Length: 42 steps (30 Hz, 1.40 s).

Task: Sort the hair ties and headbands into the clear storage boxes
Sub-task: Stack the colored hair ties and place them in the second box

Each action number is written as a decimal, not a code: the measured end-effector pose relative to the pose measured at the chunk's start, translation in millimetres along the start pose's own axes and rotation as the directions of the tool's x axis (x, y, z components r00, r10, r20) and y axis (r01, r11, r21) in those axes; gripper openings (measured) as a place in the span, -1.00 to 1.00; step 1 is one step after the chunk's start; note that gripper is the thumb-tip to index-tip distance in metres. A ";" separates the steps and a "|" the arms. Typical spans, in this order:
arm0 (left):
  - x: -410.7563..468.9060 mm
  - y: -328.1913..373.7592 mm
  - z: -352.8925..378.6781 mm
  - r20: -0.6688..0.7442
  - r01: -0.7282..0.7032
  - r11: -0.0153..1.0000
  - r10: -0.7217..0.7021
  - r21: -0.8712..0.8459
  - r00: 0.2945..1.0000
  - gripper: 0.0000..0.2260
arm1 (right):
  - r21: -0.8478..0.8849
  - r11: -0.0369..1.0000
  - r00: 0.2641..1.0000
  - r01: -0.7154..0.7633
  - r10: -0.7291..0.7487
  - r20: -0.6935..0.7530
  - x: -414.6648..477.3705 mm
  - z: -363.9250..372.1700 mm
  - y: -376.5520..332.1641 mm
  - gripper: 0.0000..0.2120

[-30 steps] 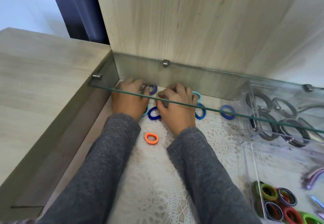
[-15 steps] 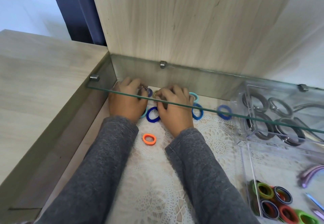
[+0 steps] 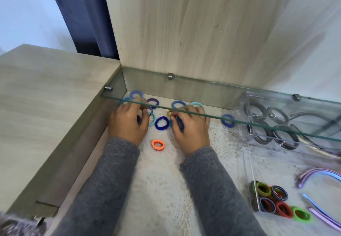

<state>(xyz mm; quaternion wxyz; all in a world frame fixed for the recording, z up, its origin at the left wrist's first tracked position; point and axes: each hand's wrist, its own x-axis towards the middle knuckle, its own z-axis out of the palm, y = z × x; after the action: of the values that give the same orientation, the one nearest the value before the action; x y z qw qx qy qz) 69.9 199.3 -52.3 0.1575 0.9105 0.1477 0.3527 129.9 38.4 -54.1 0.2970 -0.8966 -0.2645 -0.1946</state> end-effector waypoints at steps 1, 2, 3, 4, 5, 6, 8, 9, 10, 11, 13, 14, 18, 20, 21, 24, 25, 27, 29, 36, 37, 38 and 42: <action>-6.5 0.3 -4.9 -0.017 -0.018 1.000 0.018 0.011 1.000 -0.95 | -0.016 1.000 1.000 0.005 -0.005 0.001 -6.1 -3.3 -1.3 -0.91; -11.7 -0.5 -8.4 -0.023 -0.033 0.999 0.034 0.015 0.999 -0.95 | -0.028 1.000 1.000 0.012 -0.012 -0.003 -11.9 -6.0 -2.2 -0.90; -15.4 -1.9 -9.0 -0.022 -0.042 0.999 0.043 0.013 0.999 -0.94 | -0.034 0.999 1.000 0.016 -0.016 -0.002 -16.8 -7.0 -2.1 -0.87; -18.8 -1.9 -11.6 -0.025 -0.050 0.999 0.050 0.015 0.998 -0.93 | -0.037 0.999 1.000 0.021 -0.021 0.004 -22.1 -8.8 -3.0 -0.84; -21.9 -0.8 -14.5 -0.025 -0.056 0.998 0.057 0.017 0.998 -0.92 | -0.045 0.999 1.000 0.023 -0.023 0.012 -27.6 -11.5 -3.7 -0.82; -26.0 1.2 -17.4 -0.018 -0.059 0.998 0.060 0.015 0.998 -0.91 | -0.056 0.998 1.000 0.021 -0.020 0.019 -33.0 -14.1 -3.8 -0.83; -35.5 3.6 -24.9 -0.004 -0.069 0.998 0.069 0.012 0.998 -0.90 | -0.073 0.997 1.000 0.013 -0.011 0.024 -43.7 -19.8 -6.3 -0.86; -40.4 3.6 -27.0 0.002 -0.067 0.998 0.067 0.016 0.998 -0.88 | -0.078 0.997 0.999 0.005 -0.002 0.034 -47.9 -20.3 -6.7 -0.88; -45.3 4.5 -31.8 0.011 -0.065 0.998 0.064 0.025 0.998 -0.87 | -0.083 0.997 0.999 0.002 0.002 0.045 -52.0 -23.0 -8.3 -0.89; -49.7 4.3 -34.2 0.021 -0.061 0.998 0.060 0.035 0.998 -0.85 | -0.090 0.996 0.998 -0.001 0.006 0.060 -54.4 -23.8 -8.8 -0.90; -55.9 4.4 -39.2 0.040 -0.053 0.998 0.052 0.044 0.998 -0.82 | -0.106 0.994 0.996 0.001 0.008 0.085 -56.8 -24.8 -10.4 -0.90; -58.3 4.9 -41.5 0.053 -0.043 0.998 0.041 0.046 0.998 -0.82 | -0.112 0.994 0.995 0.000 0.012 0.099 -57.5 -25.8 -11.4 -0.90; -64.8 3.7 -45.3 0.097 0.008 0.998 -0.015 0.065 0.995 -0.87 | -0.132 0.991 0.983 -0.006 0.030 0.179 -57.7 -29.2 -15.9 -0.87; -65.9 4.2 -46.8 0.112 0.028 0.997 -0.036 0.072 0.993 -0.90 | -0.149 0.989 0.982 0.001 0.027 0.185 -58.8 -31.0 -17.8 -0.84; -65.8 4.5 -46.9 0.124 0.036 0.996 -0.045 0.078 0.991 -0.92 | -0.164 0.986 0.983 0.005 0.025 0.181 -58.7 -31.3 -18.5 -0.83; -65.6 6.2 -46.1 0.176 0.035 0.991 -0.058 0.127 0.983 -0.88 | -0.171 0.985 0.987 0.006 0.022 0.162 -57.9 -32.2 -18.1 -0.85; -66.0 5.8 -45.4 0.191 0.031 0.989 -0.058 0.142 0.980 -0.86 | -0.165 0.986 0.987 0.007 0.020 0.162 -57.7 -32.3 -17.7 -0.86; -66.3 3.7 -44.5 0.204 0.031 0.988 -0.061 0.151 0.977 -0.85 | -0.151 0.989 0.986 0.010 0.015 0.164 -57.5 -32.5 -17.4 -0.87; -65.8 1.3 -43.1 0.208 0.036 0.988 -0.067 0.148 0.976 -0.86 | -0.141 0.990 0.987 0.018 0.005 0.160 -57.2 -31.7 -18.0 -0.88; -66.1 3.3 -39.6 0.220 0.057 0.990 -0.085 0.129 0.972 -0.89 | -0.011 1.000 0.998 -0.019 0.020 0.054 -60.6 -29.3 -26.9 -0.91; -66.3 3.5 -39.3 0.221 0.060 0.991 -0.086 0.121 0.971 -0.89 | 0.017 1.000 0.998 -0.024 0.023 0.056 -62.1 -29.2 -30.2 -0.90; -65.2 3.8 -39.7 0.217 0.061 0.992 -0.085 0.114 0.972 -0.90 | 0.037 0.999 0.998 -0.020 0.018 0.058 -62.5 -28.4 -33.1 -0.90; -64.1 6.6 -41.9 0.248 0.071 0.994 -0.091 0.087 0.964 -0.91 | 0.054 0.998 0.998 0.024 -0.027 0.052 -66.6 -27.2 -35.3 -0.85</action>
<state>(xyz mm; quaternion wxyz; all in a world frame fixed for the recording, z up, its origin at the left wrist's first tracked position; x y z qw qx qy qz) -3.2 176.7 -58.5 0.1539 0.9465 0.1772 0.2214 51.6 21.3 -52.3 0.3113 -0.8897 -0.2888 -0.1675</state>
